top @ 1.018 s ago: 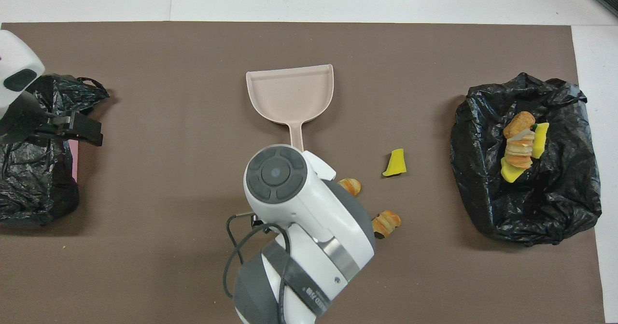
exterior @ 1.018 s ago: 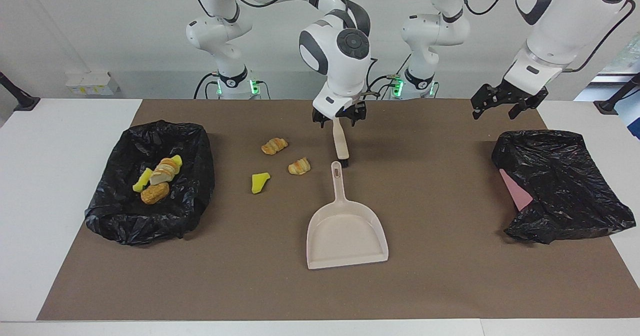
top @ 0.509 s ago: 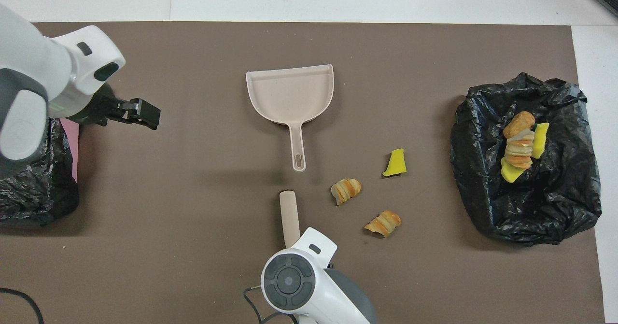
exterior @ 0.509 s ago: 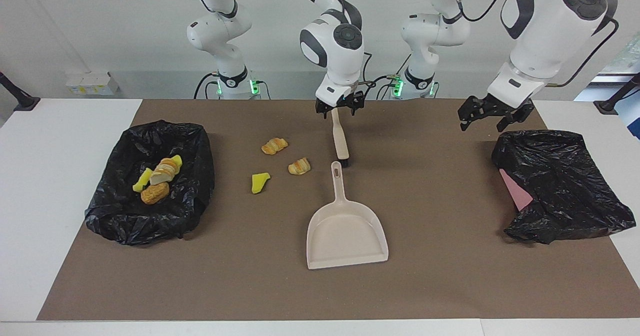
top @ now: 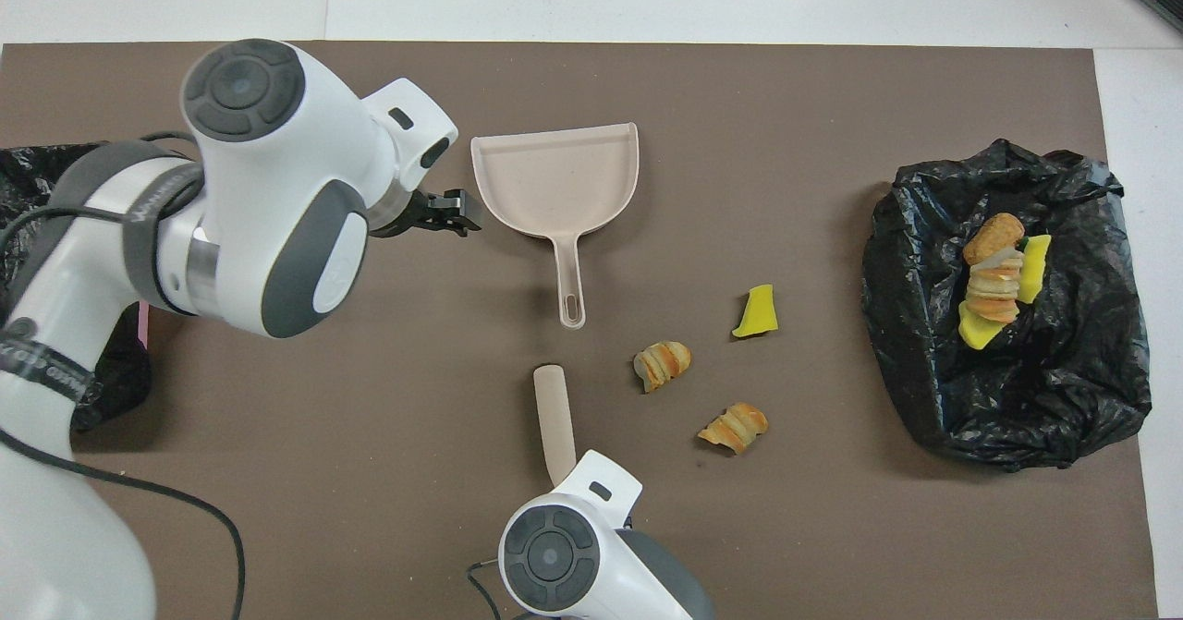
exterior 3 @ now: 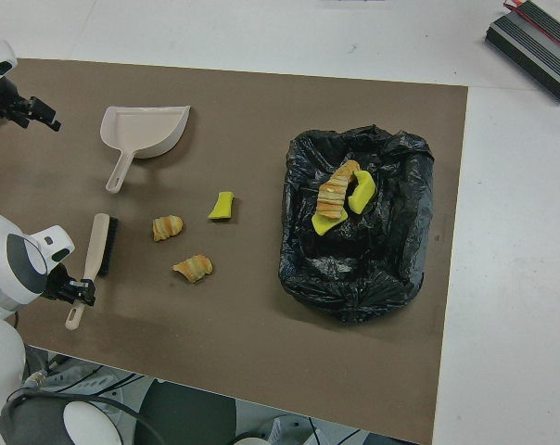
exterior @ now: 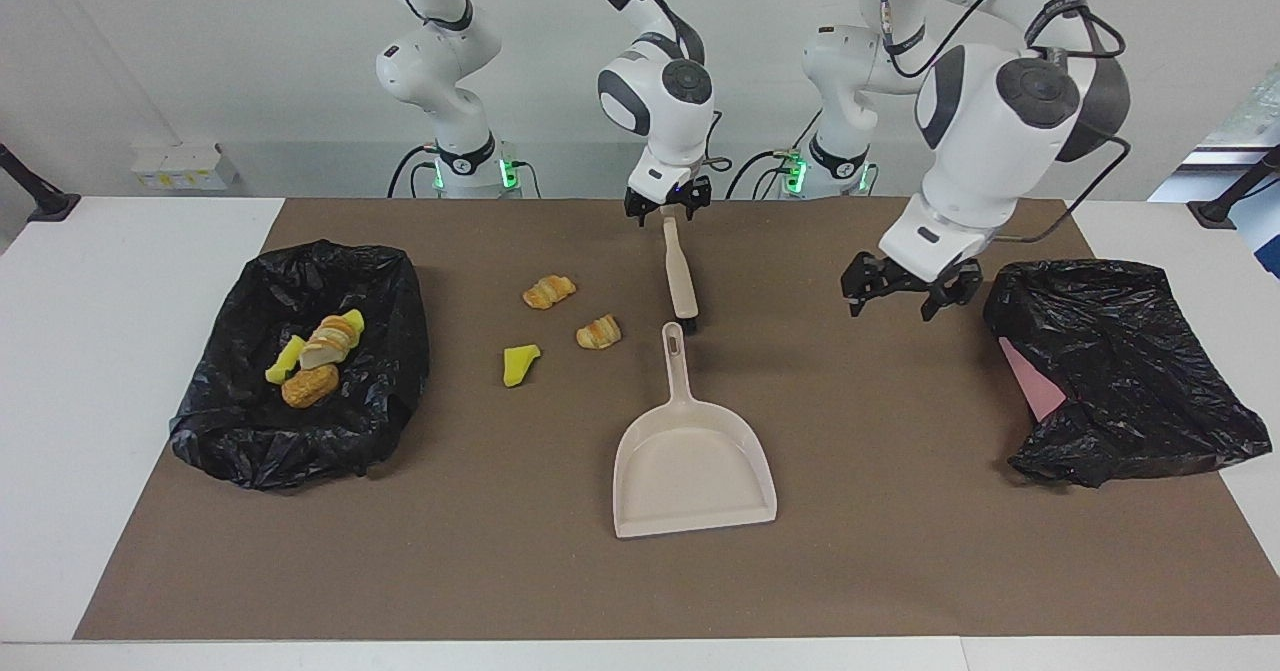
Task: Sweep and dump trash in bin
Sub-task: 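Grasp the dustpan with the left gripper while the right gripper grasps the brush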
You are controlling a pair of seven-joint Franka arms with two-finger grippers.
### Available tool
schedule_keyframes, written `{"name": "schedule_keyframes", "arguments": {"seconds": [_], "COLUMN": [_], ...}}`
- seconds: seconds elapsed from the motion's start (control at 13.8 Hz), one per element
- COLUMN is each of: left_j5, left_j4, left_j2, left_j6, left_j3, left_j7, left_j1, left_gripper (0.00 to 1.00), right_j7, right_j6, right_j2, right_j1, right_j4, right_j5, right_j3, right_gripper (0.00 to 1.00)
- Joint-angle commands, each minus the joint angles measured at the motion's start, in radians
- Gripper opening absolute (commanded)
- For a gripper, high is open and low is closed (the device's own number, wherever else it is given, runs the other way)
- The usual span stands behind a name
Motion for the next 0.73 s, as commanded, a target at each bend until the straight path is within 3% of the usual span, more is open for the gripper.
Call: {"name": "schedule_keyframes", "arguments": {"seconds": [0.0, 0.29, 0.51, 0.58, 0.65], "left_j5": [-0.022, -0.022, -0.013, -0.013, -0.014], "left_j4": [-0.018, -0.038, -0.041, -0.044, -0.044], "left_j2": [0.029, 0.069, 0.120, 0.124, 0.124], "left_j6": [0.094, 0.181, 0.212, 0.212, 0.212], "left_j3": [0.008, 0.007, 0.007, 0.007, 0.007], "left_j7": [-0.103, -0.174, -0.239, -0.242, -0.242], "left_j1": [-0.061, -0.145, -0.204, -0.204, -0.204], "left_gripper": [1.00, 1.00, 1.00, 0.93, 0.63], "right_j7": [0.027, 0.091, 0.205, 0.219, 0.237], "right_j6": [0.006, -0.135, -0.213, -0.225, -0.232], "right_j2": [-0.025, -0.172, -0.305, -0.342, -0.367], "right_j1": [-0.007, -0.055, -0.140, -0.178, -0.232], "right_j4": [0.005, -0.004, -0.082, -0.111, -0.136], "right_j5": [0.024, 0.021, -0.001, -0.005, -0.005], "right_j3": [-0.001, -0.004, -0.004, -0.004, -0.002], "right_gripper": [0.00, 0.00, 0.00, 0.00, 0.00]}}
